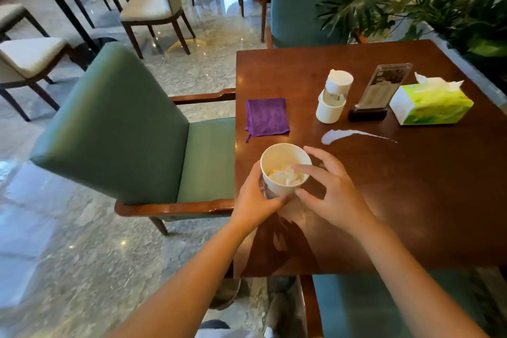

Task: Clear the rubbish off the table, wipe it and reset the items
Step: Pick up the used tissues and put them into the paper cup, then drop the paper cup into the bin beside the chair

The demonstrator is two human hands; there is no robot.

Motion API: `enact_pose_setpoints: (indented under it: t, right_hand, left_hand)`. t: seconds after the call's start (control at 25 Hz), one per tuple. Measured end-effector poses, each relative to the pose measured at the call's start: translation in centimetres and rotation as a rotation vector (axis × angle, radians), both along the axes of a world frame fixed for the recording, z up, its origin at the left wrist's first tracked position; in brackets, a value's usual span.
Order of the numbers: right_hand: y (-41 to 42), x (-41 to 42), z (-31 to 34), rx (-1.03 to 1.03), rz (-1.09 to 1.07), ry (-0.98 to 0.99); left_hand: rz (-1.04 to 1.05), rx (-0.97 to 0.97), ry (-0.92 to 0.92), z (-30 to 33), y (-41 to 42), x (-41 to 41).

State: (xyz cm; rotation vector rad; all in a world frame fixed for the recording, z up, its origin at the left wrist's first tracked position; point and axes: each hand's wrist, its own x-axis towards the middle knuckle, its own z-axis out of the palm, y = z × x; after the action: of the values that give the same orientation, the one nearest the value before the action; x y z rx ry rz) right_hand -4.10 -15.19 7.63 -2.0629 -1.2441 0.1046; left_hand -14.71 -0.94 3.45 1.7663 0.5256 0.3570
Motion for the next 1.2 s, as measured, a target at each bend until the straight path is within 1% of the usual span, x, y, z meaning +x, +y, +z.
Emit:
enact_pose_setpoints:
  t: [0.24,0.4,0.48,0.6,0.64,0.72,0.8,0.84,1.04,1.2]
  right_hand:
    - [4.2,-5.9,-0.6,-0.030,0.001,0.047]
    - [7.6,-12.1,-1.7,0.009,0.026,0.052]
    - [9.2,-15.2,-2.7,0.025,0.015,0.050]
    - [11.1,-19.2,-4.7,0.016,-0.066,0.084]
    - [11.6,-20.3,-5.6,-0.004,-0.087,0.103]
    - [12.6,-22.1,-7.9,-0.046,-0.107,0.109]
    - [13.4,-23.3,-11.1,-0.067,-0.115,0.110]
    - [13.7,-23.7,-13.0,-0.073,-0.115,0.120]
    - [14.4,-24.0,-25.1,-0.166,-0.097,0.174]
    - [14.9,-24.2,-35.1,-0.216,-0.082,0.152]
  left_hand:
    - [-0.021,-0.063,0.032,-0.5,3.9,-7.2]
    - [-0.002,0.002,0.033,-1.4,7.9,-13.5]
    - [-0.014,0.060,0.040,-1.7,9.6,-16.9]
    - [-0.011,0.170,0.032,-2.4,11.5,-21.0]
    - [0.003,0.226,0.018,-2.9,12.0,-22.1]
    - [0.030,0.401,0.013,-4.5,12.9,-23.5]
    - [0.008,0.551,0.031,-7.1,13.6,-24.3]
    - [-0.017,0.582,0.048,-8.9,14.0,-24.6]
    - [-0.041,0.475,0.089,-20.1,15.1,-25.5]
    - [-0.021,0.425,0.157,-29.9,14.8,-25.6]
